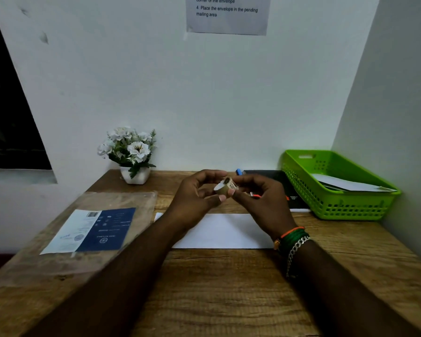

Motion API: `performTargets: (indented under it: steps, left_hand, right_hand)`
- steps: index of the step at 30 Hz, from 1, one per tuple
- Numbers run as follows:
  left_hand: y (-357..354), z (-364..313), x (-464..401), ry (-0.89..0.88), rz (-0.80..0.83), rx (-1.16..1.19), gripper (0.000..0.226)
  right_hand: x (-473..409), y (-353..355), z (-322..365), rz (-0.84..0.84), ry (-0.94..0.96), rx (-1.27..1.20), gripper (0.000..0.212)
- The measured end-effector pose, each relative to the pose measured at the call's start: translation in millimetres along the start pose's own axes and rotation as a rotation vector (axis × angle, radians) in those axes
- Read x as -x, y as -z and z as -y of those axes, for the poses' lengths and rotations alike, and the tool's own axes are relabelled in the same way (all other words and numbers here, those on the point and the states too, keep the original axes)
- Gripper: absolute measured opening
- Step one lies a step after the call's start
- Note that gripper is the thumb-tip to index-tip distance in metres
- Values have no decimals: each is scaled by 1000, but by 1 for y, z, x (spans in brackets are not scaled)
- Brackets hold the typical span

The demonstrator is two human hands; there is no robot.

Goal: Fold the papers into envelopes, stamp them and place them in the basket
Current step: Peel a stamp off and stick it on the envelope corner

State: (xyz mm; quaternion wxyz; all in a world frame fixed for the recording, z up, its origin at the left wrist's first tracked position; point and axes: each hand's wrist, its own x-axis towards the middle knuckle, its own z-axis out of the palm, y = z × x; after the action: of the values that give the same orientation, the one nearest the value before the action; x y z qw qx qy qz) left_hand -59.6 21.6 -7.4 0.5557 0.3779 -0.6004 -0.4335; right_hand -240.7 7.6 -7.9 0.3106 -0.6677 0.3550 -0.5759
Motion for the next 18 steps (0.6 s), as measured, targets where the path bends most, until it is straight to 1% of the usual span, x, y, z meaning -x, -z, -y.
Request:
performTargets:
  steps: [9, 14, 18]
  left_hand:
    - [0, 1, -1, 16, 12, 15, 47]
    - [1, 4, -1, 21, -3, 4, 47]
    - [0, 3, 0, 25, -6, -6, 48]
  right_hand:
    - [2, -4, -2, -32, 98, 182, 19]
    - [4, -6, -1, -59, 131, 205, 14]
    - [5, -7, -2, -126, 178, 263, 8]
